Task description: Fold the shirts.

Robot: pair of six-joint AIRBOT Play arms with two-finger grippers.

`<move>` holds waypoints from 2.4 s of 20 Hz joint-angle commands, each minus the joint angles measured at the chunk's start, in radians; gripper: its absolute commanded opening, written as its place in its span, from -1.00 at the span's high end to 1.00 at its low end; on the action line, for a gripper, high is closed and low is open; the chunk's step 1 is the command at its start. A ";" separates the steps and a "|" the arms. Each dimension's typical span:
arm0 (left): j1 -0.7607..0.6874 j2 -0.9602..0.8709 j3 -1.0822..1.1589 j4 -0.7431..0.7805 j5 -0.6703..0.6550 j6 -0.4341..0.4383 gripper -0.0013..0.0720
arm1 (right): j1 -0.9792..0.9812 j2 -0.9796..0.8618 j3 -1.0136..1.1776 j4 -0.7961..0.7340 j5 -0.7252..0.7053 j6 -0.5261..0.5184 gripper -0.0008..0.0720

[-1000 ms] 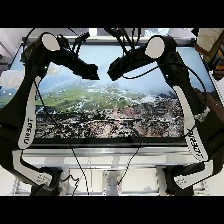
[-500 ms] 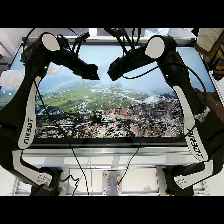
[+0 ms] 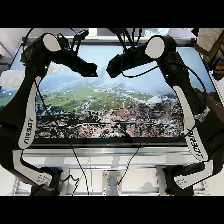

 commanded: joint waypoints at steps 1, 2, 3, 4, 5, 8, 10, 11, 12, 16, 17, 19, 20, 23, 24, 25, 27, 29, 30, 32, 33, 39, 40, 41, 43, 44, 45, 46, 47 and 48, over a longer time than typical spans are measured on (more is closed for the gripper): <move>0.002 -0.003 0.000 0.284 0.034 0.035 0.91 | 0.000 -0.001 -0.001 -0.058 -0.020 0.003 0.90; 0.004 -0.003 0.000 0.325 0.040 0.035 0.91 | 0.000 -0.001 -0.001 -0.076 -0.018 0.003 0.90; 0.011 -0.003 0.000 0.327 0.064 0.036 0.89 | 0.000 -0.003 -0.001 -0.085 -0.019 0.003 0.90; 0.015 -0.005 0.000 0.330 0.098 0.036 0.43 | 0.000 -0.007 -0.001 -0.087 -0.017 0.008 0.75; 0.016 -0.011 0.000 0.332 0.137 0.029 -0.06 | 0.000 -0.010 -0.011 -0.090 -0.019 0.023 0.29; 0.016 -0.045 0.000 0.412 0.212 0.028 -0.17 | 0.000 -0.013 -0.082 -0.145 -0.023 0.027 -0.27; 0.019 -0.079 0.000 0.527 0.247 0.008 -0.16 | -0.002 -0.013 -0.144 -0.180 -0.034 0.036 -0.27; 0.029 -0.100 0.000 0.574 0.260 -0.026 -0.16 | -0.002 -0.013 -0.177 -0.193 -0.047 0.054 -0.27; 0.046 -0.118 0.000 0.599 0.268 -0.052 -0.16 | -0.001 -0.013 -0.205 -0.193 -0.059 0.059 -0.27; 0.196 -0.137 0.013 0.668 0.295 -0.152 -0.16 | -0.001 -0.013 -0.283 -0.190 -0.134 0.060 -0.27; 0.250 -0.137 0.023 0.662 0.298 -0.187 -0.16 | -0.001 -0.013 -0.290 -0.190 -0.151 0.062 -0.28; 0.345 -0.137 0.037 0.644 0.292 -0.197 -0.17 | -0.001 -0.014 -0.291 -0.182 -0.183 0.096 -0.65; 0.385 -0.137 0.037 0.639 0.290 -0.196 -0.17 | -0.001 -0.014 -0.291 -0.169 -0.200 0.106 -0.73; 0.469 -0.145 0.037 0.639 0.299 -0.183 -0.41 | 0.000 -0.014 -0.291 -0.116 -0.240 0.126 -0.73; 0.490 -0.154 0.037 0.640 0.301 -0.161 -0.43 | 0.001 -0.014 -0.291 -0.109 -0.247 0.137 -0.73; 0.510 -0.165 0.037 0.643 0.306 -0.145 -0.51 | 0.000 -0.014 -0.291 -0.100 -0.246 0.140 -0.73; 0.544 -0.196 0.037 0.643 0.325 -0.144 -0.54 | 0.000 -0.014 -0.291 -0.100 -0.246 0.147 -0.73; 0.570 -0.233 0.037 0.643 0.354 -0.145 -0.54 | 0.000 -0.014 -0.291 -0.100 -0.245 0.161 -0.73; 0.579 -0.252 0.037 0.643 0.367 -0.145 -0.54 | 0.001 -0.014 -0.291 -0.100 -0.245 0.171 -0.73; 0.589 -0.289 0.037 0.653 0.385 -0.144 -0.54 | 0.001 -0.014 -0.291 -0.100 -0.246 0.195 -0.73; 0.590 -0.304 0.037 0.670 0.392 -0.144 -0.54 | 0.001 -0.014 -0.291 -0.101 -0.246 0.212 -0.73; 0.615 -0.370 0.037 0.817 0.506 -0.144 -0.54 | 0.001 -0.014 -0.291 -0.101 -0.235 0.283 -0.73; 0.629 -0.381 0.037 0.816 0.513 -0.145 -0.54 | 0.001 -0.014 -0.291 -0.100 -0.233 0.293 -0.73; 0.642 -0.392 0.037 0.816 0.521 -0.145 -0.54 | 0.001 -0.014 -0.291 -0.100 -0.230 0.299 -0.72; 0.668 -0.418 0.037 0.810 0.546 -0.152 -0.54 | 0.001 -0.014 -0.291 -0.101 -0.226 0.315 -0.72; 0.679 -0.430 0.037 0.800 0.559 -0.152 -0.54 | 0.001 -0.014 -0.291 -0.100 -0.225 0.315 -0.72; 0.689 -0.444 0.037 0.787 0.572 -0.152 -0.54 | 0.001 -0.014 -0.291 -0.101 -0.225 0.315 -0.72; 0.695 -0.460 0.037 0.780 0.581 -0.151 -0.54 | 0.001 -0.014 -0.291 -0.100 -0.225 0.315 -0.72; 0.696 -0.475 0.037 0.771 0.589 -0.151 -0.54 | 0.001 -0.014 -0.291 -0.100 -0.225 0.316 -0.72; 0.695 -0.491 0.037 0.767 0.594 -0.151 -0.54 | 0.001 -0.014 -0.291 -0.100 -0.225 0.319 -0.72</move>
